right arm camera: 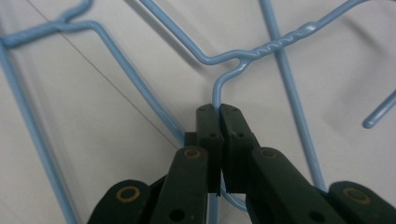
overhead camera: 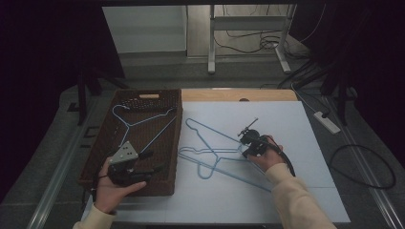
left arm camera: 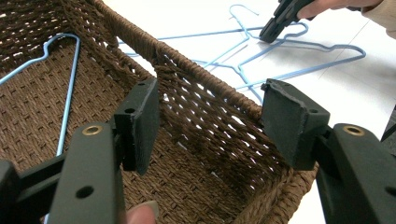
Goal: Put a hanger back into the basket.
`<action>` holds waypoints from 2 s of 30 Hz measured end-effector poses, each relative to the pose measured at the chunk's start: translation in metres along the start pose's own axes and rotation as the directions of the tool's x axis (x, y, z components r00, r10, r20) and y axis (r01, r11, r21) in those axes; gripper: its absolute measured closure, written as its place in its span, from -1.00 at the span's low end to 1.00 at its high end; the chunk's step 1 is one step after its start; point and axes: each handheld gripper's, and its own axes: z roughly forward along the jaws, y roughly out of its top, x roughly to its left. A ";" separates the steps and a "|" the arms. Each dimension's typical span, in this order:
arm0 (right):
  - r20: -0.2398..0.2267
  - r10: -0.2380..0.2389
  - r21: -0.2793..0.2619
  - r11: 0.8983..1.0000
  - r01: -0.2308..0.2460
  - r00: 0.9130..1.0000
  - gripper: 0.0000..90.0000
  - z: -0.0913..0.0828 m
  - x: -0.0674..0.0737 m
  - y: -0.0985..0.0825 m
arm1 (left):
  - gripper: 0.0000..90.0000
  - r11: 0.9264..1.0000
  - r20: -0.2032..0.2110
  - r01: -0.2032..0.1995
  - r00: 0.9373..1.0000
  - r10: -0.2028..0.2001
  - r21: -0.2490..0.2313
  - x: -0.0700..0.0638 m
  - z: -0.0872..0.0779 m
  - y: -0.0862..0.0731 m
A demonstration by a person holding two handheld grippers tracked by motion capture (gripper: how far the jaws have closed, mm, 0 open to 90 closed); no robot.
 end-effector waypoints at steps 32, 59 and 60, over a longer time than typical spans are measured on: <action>-0.073 -0.159 -0.318 0.939 0.128 0.984 0.98 -0.084 0.001 -0.042 | -0.13 0.999 0.008 -0.045 0.999 0.045 -0.004 -0.013 0.006 0.016; -0.082 -0.192 -0.379 0.914 0.148 0.978 0.98 -0.112 0.001 -0.060 | -0.17 0.998 0.157 -0.065 0.986 0.061 0.018 -0.014 0.060 0.077; -0.084 -0.191 -0.381 0.913 0.145 0.978 0.98 -0.113 0.000 -0.061 | -0.18 0.998 0.170 -0.062 0.984 0.058 0.019 -0.013 0.063 0.080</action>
